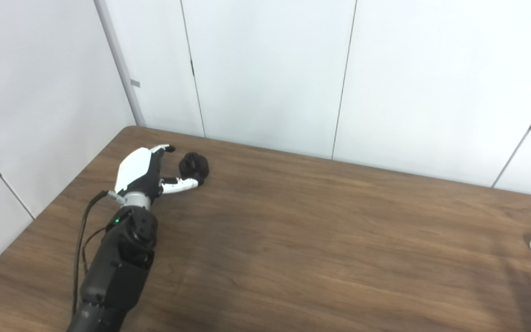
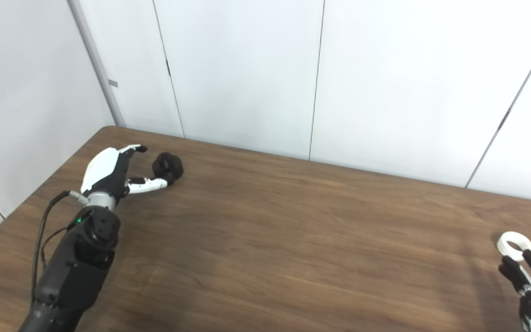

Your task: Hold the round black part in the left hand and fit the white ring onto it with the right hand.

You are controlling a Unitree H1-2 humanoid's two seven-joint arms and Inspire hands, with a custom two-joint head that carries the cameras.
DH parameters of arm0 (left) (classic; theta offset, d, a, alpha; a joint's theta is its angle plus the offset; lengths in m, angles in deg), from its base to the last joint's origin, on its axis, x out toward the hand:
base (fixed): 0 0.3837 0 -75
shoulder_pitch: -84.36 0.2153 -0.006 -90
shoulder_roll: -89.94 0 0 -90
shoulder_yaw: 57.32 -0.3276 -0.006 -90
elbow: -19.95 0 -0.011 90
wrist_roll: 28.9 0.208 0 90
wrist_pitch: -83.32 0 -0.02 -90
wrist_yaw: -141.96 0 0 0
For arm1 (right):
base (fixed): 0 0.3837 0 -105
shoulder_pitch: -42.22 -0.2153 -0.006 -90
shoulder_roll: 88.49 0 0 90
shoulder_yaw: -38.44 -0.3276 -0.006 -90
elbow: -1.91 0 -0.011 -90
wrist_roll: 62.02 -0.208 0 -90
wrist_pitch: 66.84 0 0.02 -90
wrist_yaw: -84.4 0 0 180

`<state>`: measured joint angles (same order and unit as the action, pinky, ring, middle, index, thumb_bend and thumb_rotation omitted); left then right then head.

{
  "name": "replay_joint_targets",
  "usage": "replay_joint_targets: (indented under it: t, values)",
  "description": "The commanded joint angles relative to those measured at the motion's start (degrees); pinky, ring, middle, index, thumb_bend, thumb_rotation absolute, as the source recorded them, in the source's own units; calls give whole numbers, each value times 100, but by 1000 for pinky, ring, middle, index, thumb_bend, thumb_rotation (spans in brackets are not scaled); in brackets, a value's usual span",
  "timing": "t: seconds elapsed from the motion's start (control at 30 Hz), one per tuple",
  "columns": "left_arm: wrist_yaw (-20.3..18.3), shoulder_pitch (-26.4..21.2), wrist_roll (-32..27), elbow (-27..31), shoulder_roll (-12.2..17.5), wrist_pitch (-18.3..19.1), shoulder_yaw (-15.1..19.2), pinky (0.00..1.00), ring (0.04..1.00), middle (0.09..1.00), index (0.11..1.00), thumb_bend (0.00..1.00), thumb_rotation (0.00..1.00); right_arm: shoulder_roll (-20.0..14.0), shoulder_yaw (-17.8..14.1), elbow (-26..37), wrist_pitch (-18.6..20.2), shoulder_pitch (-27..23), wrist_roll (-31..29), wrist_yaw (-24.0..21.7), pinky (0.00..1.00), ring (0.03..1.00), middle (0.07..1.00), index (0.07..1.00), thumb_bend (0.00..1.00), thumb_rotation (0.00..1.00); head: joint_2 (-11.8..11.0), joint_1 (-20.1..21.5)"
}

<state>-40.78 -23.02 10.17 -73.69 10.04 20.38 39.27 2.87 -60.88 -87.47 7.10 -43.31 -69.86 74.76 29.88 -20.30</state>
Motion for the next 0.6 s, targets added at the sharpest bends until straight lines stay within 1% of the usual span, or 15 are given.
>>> replay_joint_targets:
  t: [0.0, 0.1, 0.17, 0.3, 0.47, 0.57]
  values:
    - [38, -331, 231, -5, 219, -18, -51, 1000, 962, 925, 868, 898, 408, 265, 171, -271, 53, 365, -199, -55, 1000, 958, 941, 988, 532, 1000, 4, 5]
    - [-33, -482, 408, -255, 229, -15, -108, 1000, 968, 931, 881, 914, 432, 262, 158, -268, 90, 378, -259, -87, 1000, 962, 946, 993, 533, 1000, 5, 28]
    - [-63, -569, 438, -409, 209, -15, -77, 1000, 980, 942, 895, 916, 433, 266, 151, -264, 94, 392, -249, -81, 1000, 962, 943, 991, 536, 1000, 10, 49]
    - [-53, -721, 376, -691, 237, -16, -63, 1000, 994, 953, 905, 927, 423, 302, 132, -246, 160, 414, -310, -63, 1000, 952, 935, 983, 532, 1000, 16, 80]
    - [-97, -869, 401, -976, 360, -18, -176, 1000, 995, 953, 891, 941, 429, 346, 137, -187, 232, 440, -205, 15, 1000, 932, 913, 963, 567, 998, 18, 132]
    - [-49, -974, 331, -1165, 382, -18, -166, 1000, 994, 954, 894, 946, 426, 353, 150, -173, 246, 442, -169, 31, 1000, 924, 910, 957, 585, 996, 20, 182]
